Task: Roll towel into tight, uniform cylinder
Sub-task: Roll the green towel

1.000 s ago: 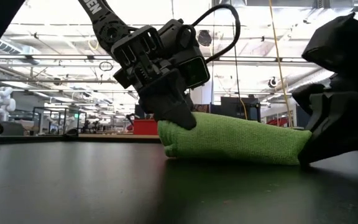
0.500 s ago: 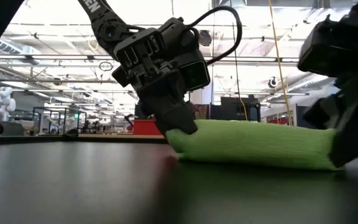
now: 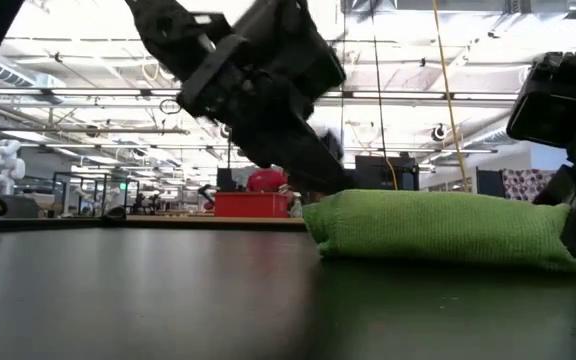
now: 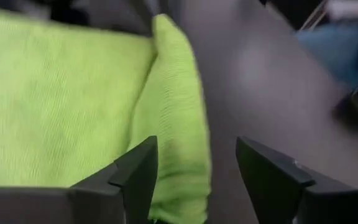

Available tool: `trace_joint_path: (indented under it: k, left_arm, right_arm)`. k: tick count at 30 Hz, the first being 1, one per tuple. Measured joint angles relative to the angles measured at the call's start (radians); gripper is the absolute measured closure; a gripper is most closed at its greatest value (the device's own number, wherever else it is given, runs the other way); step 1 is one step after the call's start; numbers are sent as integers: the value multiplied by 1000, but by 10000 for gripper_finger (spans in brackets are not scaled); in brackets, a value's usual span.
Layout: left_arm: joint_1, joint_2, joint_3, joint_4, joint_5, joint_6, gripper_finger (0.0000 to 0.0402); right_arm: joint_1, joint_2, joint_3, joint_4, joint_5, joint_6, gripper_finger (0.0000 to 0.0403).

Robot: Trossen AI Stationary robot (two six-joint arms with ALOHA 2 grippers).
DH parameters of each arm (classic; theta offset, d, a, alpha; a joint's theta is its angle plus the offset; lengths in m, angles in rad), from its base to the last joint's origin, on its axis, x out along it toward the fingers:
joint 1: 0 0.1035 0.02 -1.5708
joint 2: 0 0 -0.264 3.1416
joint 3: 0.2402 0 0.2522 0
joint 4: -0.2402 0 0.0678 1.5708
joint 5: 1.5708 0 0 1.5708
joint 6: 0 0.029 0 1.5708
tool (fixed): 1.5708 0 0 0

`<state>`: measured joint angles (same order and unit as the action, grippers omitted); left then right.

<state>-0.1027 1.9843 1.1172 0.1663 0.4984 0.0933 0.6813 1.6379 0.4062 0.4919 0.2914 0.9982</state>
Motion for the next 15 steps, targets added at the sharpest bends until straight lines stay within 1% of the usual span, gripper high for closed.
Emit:
trace_joint_path:
  k: [2, 7, 10, 12, 15]
  left_arm:
    - [-40, -10, 0, -6, -90, 116, 180]
    - [-173, -17, -7, -18, -451, 418, 180]
    - [-237, -12, -15, 25, -674, 523, 180]
    - [-264, -12, -24, 47, -758, 569, 180]
    - [-290, -11, -47, 91, -814, 594, 180]
  right_arm:
    - [7, -1, -18, 32, 17, 15, 399]
    - [7, -1, -54, 117, 25, 34, 399]
    - [7, -2, -71, 149, 25, 50, 399]
    - [7, -2, -86, 179, 29, 63, 399]
    - [7, -2, -109, 234, 32, 75, 399]
